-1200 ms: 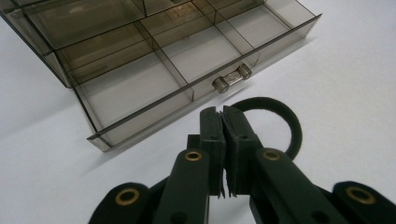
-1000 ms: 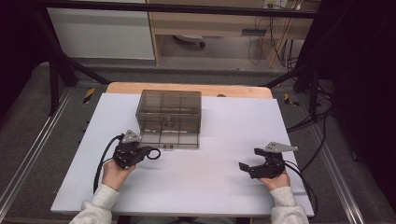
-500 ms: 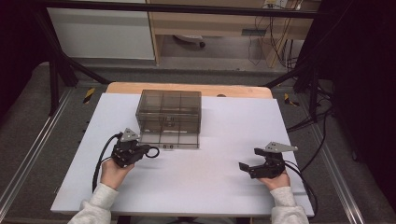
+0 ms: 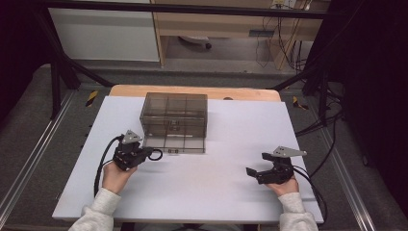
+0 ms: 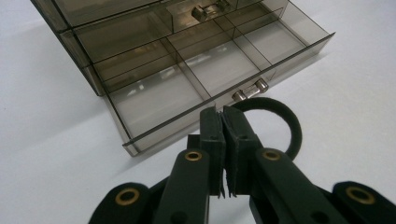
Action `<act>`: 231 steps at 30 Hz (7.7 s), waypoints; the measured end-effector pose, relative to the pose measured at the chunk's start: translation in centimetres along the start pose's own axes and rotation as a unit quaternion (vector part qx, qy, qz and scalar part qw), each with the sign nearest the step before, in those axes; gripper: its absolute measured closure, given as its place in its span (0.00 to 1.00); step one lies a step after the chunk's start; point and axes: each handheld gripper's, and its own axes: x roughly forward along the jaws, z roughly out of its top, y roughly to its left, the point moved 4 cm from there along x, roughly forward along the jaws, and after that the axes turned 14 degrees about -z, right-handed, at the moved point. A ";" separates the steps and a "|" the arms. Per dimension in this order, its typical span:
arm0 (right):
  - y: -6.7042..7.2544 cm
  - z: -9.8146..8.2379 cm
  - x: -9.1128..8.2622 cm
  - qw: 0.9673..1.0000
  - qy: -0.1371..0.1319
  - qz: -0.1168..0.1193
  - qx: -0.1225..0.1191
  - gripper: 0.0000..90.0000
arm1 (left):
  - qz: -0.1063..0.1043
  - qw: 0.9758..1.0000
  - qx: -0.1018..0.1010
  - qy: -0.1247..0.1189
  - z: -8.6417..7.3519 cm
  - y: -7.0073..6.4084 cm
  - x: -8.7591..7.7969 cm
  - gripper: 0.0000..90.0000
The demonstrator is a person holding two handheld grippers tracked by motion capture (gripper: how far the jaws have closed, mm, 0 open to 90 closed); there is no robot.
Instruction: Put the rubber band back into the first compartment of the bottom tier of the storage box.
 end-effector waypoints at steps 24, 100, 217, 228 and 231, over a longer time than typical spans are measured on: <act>0.0 0.0 0.0 1.000 0.002 0.000 -0.001 0.01 | 0.006 1.000 0.000 -0.008 1.1 0.6 -0.2 0.96; 0.0 -0.1 0.1 1.000 0.005 -0.002 -0.003 0.01 | 0.032 0.999 -0.028 -0.003 2.7 4.2 2.3 0.96; 0.1 -0.2 0.2 1.000 0.007 -0.001 -0.003 0.01 | -0.008 1.000 0.012 -0.012 0.6 1.4 1.2 0.17; 0.1 -0.2 0.2 1.000 0.007 -0.001 -0.003 0.01 | -0.018 1.000 0.020 -0.009 -0.1 0.6 1.4 0.13; 0.1 -0.2 0.3 1.000 0.008 0.000 -0.003 0.01 | -0.017 1.000 0.023 -0.004 -0.3 0.4 1.5 0.13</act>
